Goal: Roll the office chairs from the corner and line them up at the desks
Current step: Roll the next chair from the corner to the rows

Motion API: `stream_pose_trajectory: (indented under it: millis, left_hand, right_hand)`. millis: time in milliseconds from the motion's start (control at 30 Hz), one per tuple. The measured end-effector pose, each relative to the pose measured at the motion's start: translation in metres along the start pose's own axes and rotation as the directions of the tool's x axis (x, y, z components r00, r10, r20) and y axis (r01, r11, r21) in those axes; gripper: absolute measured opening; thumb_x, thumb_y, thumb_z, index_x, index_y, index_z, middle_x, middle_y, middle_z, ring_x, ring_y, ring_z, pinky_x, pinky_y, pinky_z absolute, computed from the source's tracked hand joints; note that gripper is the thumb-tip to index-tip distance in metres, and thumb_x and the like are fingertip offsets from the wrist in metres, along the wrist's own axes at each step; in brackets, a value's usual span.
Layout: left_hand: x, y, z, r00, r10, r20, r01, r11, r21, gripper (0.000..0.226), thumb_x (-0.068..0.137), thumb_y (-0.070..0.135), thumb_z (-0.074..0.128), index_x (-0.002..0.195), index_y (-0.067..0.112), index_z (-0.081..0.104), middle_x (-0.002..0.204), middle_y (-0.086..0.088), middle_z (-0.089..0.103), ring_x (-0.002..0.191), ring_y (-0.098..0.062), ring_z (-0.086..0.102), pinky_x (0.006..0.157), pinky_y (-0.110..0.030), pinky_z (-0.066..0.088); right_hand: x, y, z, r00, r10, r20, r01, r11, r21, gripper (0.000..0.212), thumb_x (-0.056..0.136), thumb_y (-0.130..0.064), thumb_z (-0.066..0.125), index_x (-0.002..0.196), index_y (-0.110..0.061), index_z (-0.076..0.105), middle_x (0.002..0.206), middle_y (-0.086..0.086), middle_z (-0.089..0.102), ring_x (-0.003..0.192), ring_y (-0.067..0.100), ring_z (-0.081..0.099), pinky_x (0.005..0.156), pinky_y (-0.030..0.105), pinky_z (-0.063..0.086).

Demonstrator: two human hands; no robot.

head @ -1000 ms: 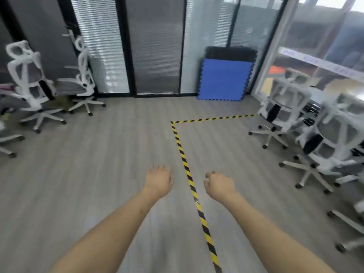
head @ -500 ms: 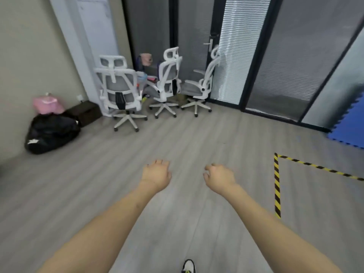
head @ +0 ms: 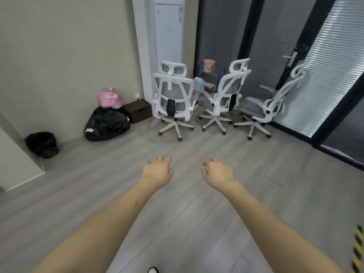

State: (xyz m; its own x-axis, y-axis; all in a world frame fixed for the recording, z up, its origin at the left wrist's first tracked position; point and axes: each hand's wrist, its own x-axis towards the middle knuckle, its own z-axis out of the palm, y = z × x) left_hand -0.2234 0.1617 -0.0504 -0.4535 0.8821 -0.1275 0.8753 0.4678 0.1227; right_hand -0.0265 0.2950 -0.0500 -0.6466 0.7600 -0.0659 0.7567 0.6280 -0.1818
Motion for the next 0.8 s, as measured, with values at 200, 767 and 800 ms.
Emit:
stream_pose_trajectory:
  millis: [200, 767, 800]
  left_hand:
    - [0.152, -0.061, -0.018, 1.000, -0.016, -0.012, 0.016, 1.000, 0.006, 0.054, 0.106, 0.043, 0.039, 0.157, 0.023, 0.037, 0.156, -0.007, 0.043, 0.144, -0.027, 0.040, 0.114, -0.045, 0.036]
    - [0.564, -0.169, -0.079, 1.000, 0.015, -0.015, -0.016, 1.000, -0.027, 0.049, 0.105, 0.039, 0.042, 0.150, 0.022, 0.042, 0.148, -0.008, 0.047, 0.141, -0.029, 0.043, 0.107, -0.044, 0.042]
    - [0.589, -0.174, -0.080, 1.000, 0.012, -0.015, -0.012, 1.000, -0.020, 0.049, 0.105, 0.039, 0.042, 0.151, 0.022, 0.041, 0.148, -0.008, 0.047, 0.143, -0.030, 0.041, 0.107, -0.044, 0.042]
  right_hand:
    - [0.165, -0.021, 0.001, 1.000, -0.026, 0.005, 0.026, 1.000, 0.008, 0.038, 0.104, -0.039, 0.045, 0.134, -0.021, 0.061, 0.135, 0.006, 0.060, 0.123, 0.031, 0.057, 0.098, 0.041, 0.048]
    - [0.587, -0.047, -0.014, 1.000, -0.004, -0.012, 0.004, 1.000, -0.019, 0.037, 0.103, -0.039, 0.045, 0.130, -0.020, 0.062, 0.133, 0.004, 0.060, 0.122, 0.029, 0.057, 0.096, 0.040, 0.047]
    - [0.614, -0.045, -0.013, 1.000, -0.006, -0.017, 0.006, 1.000, -0.022, 0.038, 0.103, -0.039, 0.045, 0.130, -0.020, 0.063, 0.133, 0.004, 0.060, 0.121, 0.029, 0.057, 0.096, 0.040, 0.048]
